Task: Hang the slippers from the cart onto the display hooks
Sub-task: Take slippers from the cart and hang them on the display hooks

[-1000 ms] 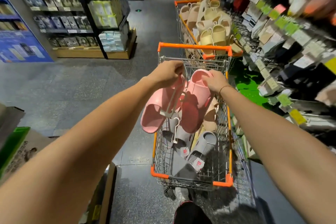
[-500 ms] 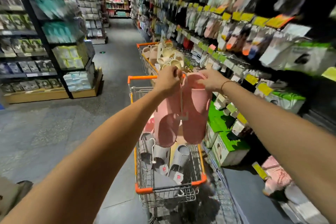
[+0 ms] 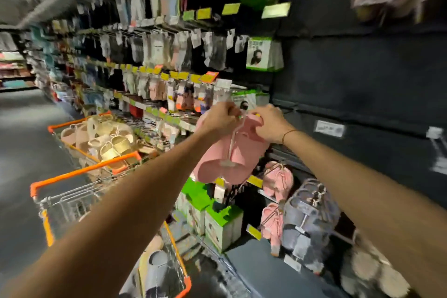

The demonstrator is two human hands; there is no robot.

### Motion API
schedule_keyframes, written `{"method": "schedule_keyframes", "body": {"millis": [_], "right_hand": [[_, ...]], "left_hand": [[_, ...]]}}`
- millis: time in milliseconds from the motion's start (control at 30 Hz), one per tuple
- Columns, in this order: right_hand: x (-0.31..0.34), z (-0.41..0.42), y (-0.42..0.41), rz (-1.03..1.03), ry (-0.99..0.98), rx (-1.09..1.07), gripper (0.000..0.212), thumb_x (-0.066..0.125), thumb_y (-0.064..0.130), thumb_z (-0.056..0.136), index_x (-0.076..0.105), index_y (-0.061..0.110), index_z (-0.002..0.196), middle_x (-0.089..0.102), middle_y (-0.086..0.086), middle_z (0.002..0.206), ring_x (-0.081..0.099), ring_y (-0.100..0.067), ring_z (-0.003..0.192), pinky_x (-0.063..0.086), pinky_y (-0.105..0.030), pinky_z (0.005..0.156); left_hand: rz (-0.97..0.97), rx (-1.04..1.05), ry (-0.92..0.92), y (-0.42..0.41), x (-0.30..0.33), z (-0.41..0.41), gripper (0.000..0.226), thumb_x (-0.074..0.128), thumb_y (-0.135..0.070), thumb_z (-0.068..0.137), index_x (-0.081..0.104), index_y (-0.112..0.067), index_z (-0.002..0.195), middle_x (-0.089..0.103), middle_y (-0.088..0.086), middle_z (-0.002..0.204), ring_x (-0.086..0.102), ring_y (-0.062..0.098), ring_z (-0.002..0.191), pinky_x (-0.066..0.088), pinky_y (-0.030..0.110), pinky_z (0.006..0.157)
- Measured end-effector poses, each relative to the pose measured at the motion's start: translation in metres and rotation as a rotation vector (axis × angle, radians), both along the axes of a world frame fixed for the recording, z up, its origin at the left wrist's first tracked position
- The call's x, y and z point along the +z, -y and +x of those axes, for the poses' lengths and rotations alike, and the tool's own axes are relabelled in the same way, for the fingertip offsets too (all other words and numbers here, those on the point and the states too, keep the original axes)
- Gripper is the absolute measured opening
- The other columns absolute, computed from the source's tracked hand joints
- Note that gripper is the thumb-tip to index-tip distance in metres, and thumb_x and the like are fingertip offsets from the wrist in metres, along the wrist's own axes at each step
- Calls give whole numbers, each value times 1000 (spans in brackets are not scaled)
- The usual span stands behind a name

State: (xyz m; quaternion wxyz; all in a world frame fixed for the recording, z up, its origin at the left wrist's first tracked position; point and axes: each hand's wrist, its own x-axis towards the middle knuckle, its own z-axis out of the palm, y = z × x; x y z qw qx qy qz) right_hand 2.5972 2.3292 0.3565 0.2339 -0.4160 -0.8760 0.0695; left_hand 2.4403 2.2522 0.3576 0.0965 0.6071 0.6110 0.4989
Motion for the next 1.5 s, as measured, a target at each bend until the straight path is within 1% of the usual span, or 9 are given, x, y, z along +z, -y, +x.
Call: {"method": "schedule_keyframes", "body": {"millis": [100, 267, 400, 733, 900, 1000, 1133, 1267, 1500], "right_hand": [[15, 81, 4, 160, -120, -101, 40, 62, 19, 76, 58, 24, 115, 48, -7, 113, 44, -29, 107, 38, -37, 90], [52, 210, 24, 542, -98, -305, 31, 47, 46, 84, 65, 22, 93, 45, 2, 95, 40, -23, 100, 26, -37, 83], [82, 312, 40, 642, 30, -439, 39, 41, 46, 93, 69, 21, 85, 45, 3, 89, 42, -22, 96, 26, -38, 82], [163, 478, 121, 614, -63, -520, 36, 49, 54, 97, 77, 32, 90, 50, 2, 100, 37, -17, 100, 26, -36, 90], [218, 502, 140, 642, -273, -696, 39, 53, 48, 95, 75, 24, 72, 56, 4, 104, 38, -22, 118, 22, -32, 94], [263, 494, 143, 595, -366, -730, 36, 50, 28, 94, 54, 19, 59, 57, -3, 99, 41, -27, 120, 29, -37, 98], [326, 477, 136, 807, -184, -783, 25, 43, 25, 97, 66, 15, 98, 56, -8, 122, 47, -27, 120, 27, -42, 107], [374, 466, 127, 829, -204, -798, 20, 44, 30, 96, 61, 19, 96, 64, -7, 116, 54, -28, 116, 27, -42, 110], [405, 421, 56, 820, -305, -735, 29, 44, 30, 98, 50, 22, 71, 59, -3, 94, 55, -25, 99, 33, -37, 98]], "left_hand": [[16, -71, -37, -14, 25, 81, 47, 41, -42, 64, 62, -2, 76, 62, 11, 73, 52, 19, 69, 43, 36, 61], [38, -299, -76, -35, 76, 209, 19, 54, -25, 79, 49, -17, 61, 54, -1, 62, 50, 11, 58, 46, 32, 56], [97, -441, -201, -37, 106, 303, 30, 51, -3, 91, 51, -12, 63, 53, -6, 62, 51, 2, 55, 39, 18, 55], [319, -583, -128, -9, 187, 477, 30, 45, -20, 102, 65, -2, 89, 63, 4, 77, 65, 24, 79, 54, 41, 77], [448, -649, -71, 10, 242, 521, 26, 41, -5, 103, 63, 8, 95, 59, 2, 75, 56, 4, 64, 46, 16, 56], [527, -655, -42, 1, 282, 529, 30, 45, -19, 105, 66, -5, 88, 68, 1, 82, 62, 4, 68, 48, 21, 64], [711, -487, -65, -15, 334, 507, 27, 53, -38, 101, 70, -23, 86, 69, -7, 81, 66, 11, 76, 50, 28, 70], [779, -364, -35, -42, 361, 477, 25, 59, -56, 87, 74, -36, 85, 69, 2, 100, 66, 16, 91, 55, 40, 87], [720, -415, -79, -88, 375, 450, 27, 61, -40, 92, 78, -20, 101, 75, -3, 97, 66, 10, 90, 50, 25, 84]]}}
